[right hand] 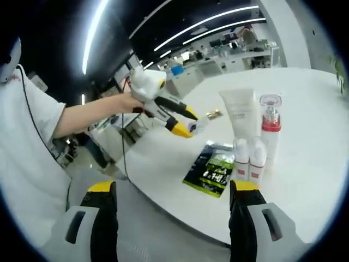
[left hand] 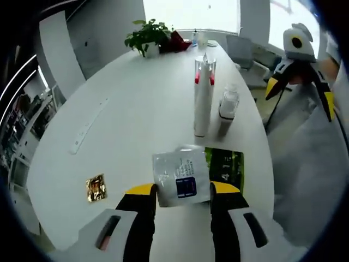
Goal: Arrange the skincare products in the storage area until every visible bottle or jar stands upright without overlapping.
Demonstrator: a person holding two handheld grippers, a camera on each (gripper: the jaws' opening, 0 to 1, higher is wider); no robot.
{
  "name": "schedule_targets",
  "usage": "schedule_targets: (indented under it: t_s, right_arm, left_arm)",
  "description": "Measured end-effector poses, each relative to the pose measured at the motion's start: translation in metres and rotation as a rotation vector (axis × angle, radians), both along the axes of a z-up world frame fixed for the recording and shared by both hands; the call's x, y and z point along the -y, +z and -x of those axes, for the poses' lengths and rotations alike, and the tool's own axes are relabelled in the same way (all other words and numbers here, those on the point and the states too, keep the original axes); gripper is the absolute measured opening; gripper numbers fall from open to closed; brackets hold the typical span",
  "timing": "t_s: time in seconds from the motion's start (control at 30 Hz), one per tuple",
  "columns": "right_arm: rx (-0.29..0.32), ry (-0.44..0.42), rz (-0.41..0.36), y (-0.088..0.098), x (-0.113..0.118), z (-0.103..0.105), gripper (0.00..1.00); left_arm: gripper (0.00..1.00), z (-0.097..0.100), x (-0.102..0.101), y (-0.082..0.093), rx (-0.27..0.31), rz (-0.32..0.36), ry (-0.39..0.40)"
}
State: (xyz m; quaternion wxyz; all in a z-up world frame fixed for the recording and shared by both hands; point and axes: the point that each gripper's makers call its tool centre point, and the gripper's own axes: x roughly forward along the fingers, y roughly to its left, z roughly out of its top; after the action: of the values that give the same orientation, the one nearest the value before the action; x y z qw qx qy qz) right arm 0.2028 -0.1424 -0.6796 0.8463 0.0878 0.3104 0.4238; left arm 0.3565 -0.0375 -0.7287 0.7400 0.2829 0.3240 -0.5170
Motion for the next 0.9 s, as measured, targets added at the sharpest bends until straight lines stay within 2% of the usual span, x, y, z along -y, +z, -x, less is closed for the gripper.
schedule_targets:
  t_s: [0.27, 0.53, 0.7, 0.8, 0.9]
  right_arm:
    - [-0.016, 0.016, -0.071, 0.003, -0.014, -0.001, 0.78]
    - [-0.021, 0.051, -0.086, 0.002, -0.025, 0.004, 0.74]
    - [-0.034, 0.037, -0.146, 0.006, -0.034, -0.002, 0.69]
    - [-0.035, 0.006, -0.211, 0.014, -0.042, -0.010, 0.67]
    - [-0.036, -0.002, -0.232, 0.017, -0.045, -0.014, 0.64]
  left_arm:
    - [0.41, 0.035, 0.004, 0.021, 0.002, 0.021, -0.059]
    - [0.41, 0.052, 0.001, 0.030, 0.011, 0.032, -0.075]
    - [0.41, 0.067, 0.002, 0.040, 0.019, 0.042, -0.090]
    - [0.41, 0.081, 0.006, 0.049, 0.027, 0.046, -0.107]
    - [0.40, 0.091, 0.010, 0.057, 0.035, 0.050, -0.127]
